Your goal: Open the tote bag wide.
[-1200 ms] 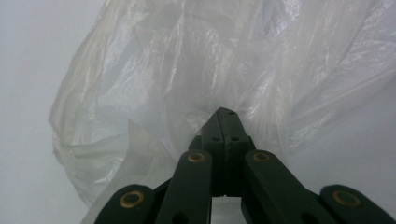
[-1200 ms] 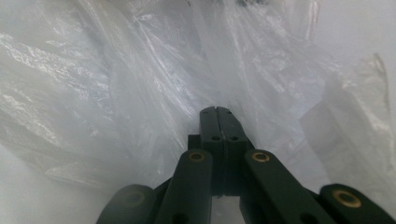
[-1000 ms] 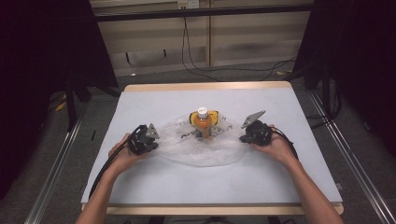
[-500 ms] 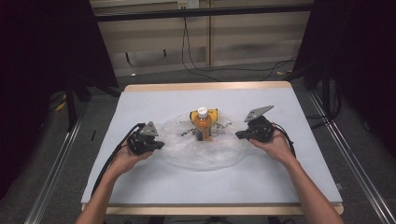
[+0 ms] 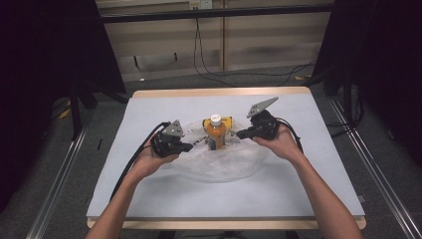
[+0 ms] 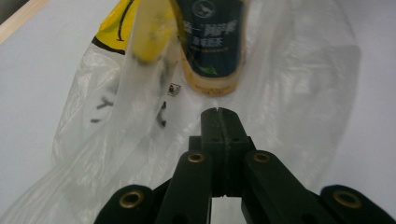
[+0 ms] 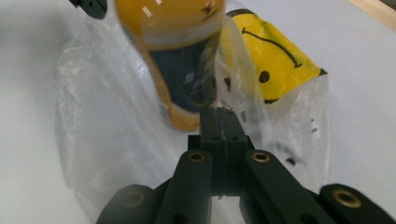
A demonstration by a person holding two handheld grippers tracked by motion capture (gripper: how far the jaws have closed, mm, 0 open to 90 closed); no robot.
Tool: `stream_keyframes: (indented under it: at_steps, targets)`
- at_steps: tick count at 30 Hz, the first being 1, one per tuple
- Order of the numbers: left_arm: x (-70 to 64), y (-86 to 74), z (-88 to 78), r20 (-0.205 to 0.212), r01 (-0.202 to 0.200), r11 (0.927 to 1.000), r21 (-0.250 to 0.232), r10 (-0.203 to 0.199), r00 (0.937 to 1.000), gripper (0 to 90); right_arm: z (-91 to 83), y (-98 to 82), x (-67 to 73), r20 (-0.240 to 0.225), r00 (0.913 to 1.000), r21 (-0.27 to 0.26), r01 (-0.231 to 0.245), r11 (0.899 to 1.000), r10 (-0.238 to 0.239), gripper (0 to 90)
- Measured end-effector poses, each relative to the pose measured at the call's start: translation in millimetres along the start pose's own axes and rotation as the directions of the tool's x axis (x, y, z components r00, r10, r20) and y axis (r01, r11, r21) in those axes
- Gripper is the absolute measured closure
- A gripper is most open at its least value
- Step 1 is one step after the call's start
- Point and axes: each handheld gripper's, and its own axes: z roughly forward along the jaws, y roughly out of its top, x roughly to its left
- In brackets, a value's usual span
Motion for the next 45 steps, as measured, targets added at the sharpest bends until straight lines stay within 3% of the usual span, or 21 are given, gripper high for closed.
stream_keyframes:
  at_steps: [5, 8, 13, 14, 20, 26, 31, 32, 33, 35, 37, 40, 45]
  targets:
    - [1.0, 0.7, 30.8, 0.006, 0.028, 0.9993, 0.024, -0.028, 0.9996, 90.0, 16.1, 19.1, -10.1, -0.013, 0.9998, 0.06, 0.013, 0.998, -0.013, 90.0]
    - [-6.4, 1.2, 47.0, 0.034, 0.01, 0.9977, 0.068, -0.013, 0.9993, 90.0, 29.5, 22.1, -13.9, -0.028, 0.9996, 0.085, 0.002, 0.996, 0.0, 90.0]
    - [-15.1, 0.2, 51.1, 0.072, -0.002, 0.9985, 0.055, -0.002, 0.9974, 90.0, 51.4, 14.3, -20.7, -0.024, 0.9991, 0.155, -0.032, 0.987, 0.036, 90.0]
    - [-18.0, 1.7, 50.7, 0.066, -0.013, 0.9984, 0.055, 0.01, 0.9978, 90.0, 55.3, 13.2, -21.7, -0.022, 0.999, 0.165, -0.036, 0.986, 0.04, 90.0]
    - [-36.9, 13.6, 51.9, 0.123, -0.054, 0.9984, 0.019, 0.051, 0.9912, 90.0, 78.2, 10.3, -28.6, -0.017, 0.9971, 0.212, -0.069, 0.975, 0.074, 90.0]
    - [-57.0, 18.5, 60.9, 0.181, -0.107, 0.9931, 0.048, 0.097, 0.9787, 90.0, 95.4, 11.2, -34.8, -0.006, 0.995, 0.242, -0.096, 0.966, 0.1, 90.0]
    - [-76.8, 11.4, 68.4, 0.211, -0.144, 0.9874, 0.067, 0.127, 0.9692, 90.0, 103.4, 19.3, -43.7, 0.042, 0.9936, 0.253, -0.112, 0.961, 0.105, 90.0]
    - [-79.9, 10.7, 68.5, 0.234, -0.164, 0.9831, 0.082, 0.141, 0.962, 90.0, 104.5, 20.7, -44.9, 0.05, 0.9933, 0.256, -0.113, 0.96, 0.104, 90.0]
    - [-86.8, 8.3, 69.3, 0.221, -0.168, 0.9832, 0.071, 0.149, 0.9639, 90.0, 105.9, 22.4, -46.4, 0.058, 0.993, 0.258, -0.114, 0.959, 0.103, 90.0]
    - [-93.5, 8.3, 67.9, 0.224, -0.185, 0.9803, 0.068, 0.166, 0.9605, 90.0, 108.7, 25.7, -49.4, 0.083, 0.9916, 0.263, -0.118, 0.957, 0.099, 90.0]
    - [-101.2, 8.3, 65.4, 0.248, -0.204, 0.9758, 0.078, 0.18, 0.9519, 90.0, 110.9, 28.2, -53.9, 0.108, 0.9887, 0.264, -0.13, 0.956, 0.104, 90.0]
    - [-113.3, 5.5, 61.5, 0.258, -0.223, 0.9721, 0.072, 0.198, 0.9456, 90.0, 112.6, 31.4, -58.8, 0.135, 0.9832, 0.27, -0.156, 0.95, 0.123, 90.0]
    - [-135.3, 0.1, 53.3, 0.285, -0.284, 0.9568, 0.061, 0.256, 0.9236, 90.0, 115.2, 35.3, -68.8, 0.171, 0.9766, 0.282, -0.176, 0.943, 0.131, 90.0]
